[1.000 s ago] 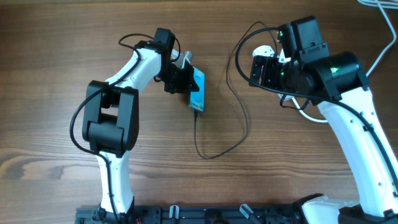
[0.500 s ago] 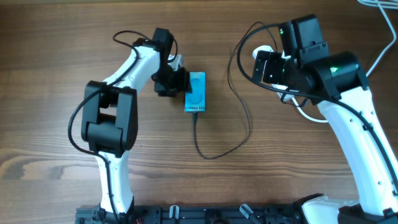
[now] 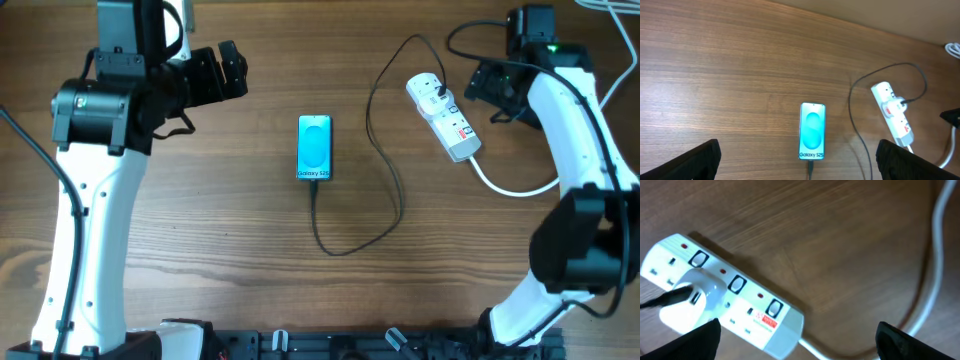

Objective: Plug charger to phone and switch on socket

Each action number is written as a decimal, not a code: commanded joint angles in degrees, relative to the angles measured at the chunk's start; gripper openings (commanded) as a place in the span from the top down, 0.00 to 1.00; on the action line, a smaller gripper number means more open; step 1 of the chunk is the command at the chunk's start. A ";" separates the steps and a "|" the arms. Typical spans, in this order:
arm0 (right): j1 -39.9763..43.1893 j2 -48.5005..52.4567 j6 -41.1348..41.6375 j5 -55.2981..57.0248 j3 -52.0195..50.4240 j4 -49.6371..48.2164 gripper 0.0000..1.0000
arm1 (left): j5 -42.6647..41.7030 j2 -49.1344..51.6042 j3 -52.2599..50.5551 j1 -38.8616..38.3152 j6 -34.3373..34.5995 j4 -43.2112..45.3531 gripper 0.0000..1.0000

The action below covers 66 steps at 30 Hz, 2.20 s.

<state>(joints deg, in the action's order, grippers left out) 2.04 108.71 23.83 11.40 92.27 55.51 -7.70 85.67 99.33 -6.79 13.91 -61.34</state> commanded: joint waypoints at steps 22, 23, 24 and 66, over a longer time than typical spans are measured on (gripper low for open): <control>6.05 15.85 -9.27 -17.94 -0.15 -8.17 0.00 | 1.38 0.50 -0.37 0.31 0.46 -0.02 0.00; 6.08 15.85 -9.27 -17.97 -0.15 -8.20 0.00 | 1.38 0.50 -0.37 0.31 0.46 -0.02 0.00; 6.05 15.85 -9.27 -18.03 -0.15 -8.33 0.00 | 1.38 0.50 -0.37 0.31 0.46 -0.02 0.00; 4.50 18.49 -7.21 -24.02 -0.07 -8.22 0.00 | 1.38 0.50 -0.37 0.31 0.46 -0.02 0.00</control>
<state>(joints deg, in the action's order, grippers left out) 8.67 125.14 16.86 -10.50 92.42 45.63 -7.07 85.82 99.26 -6.79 14.06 -61.39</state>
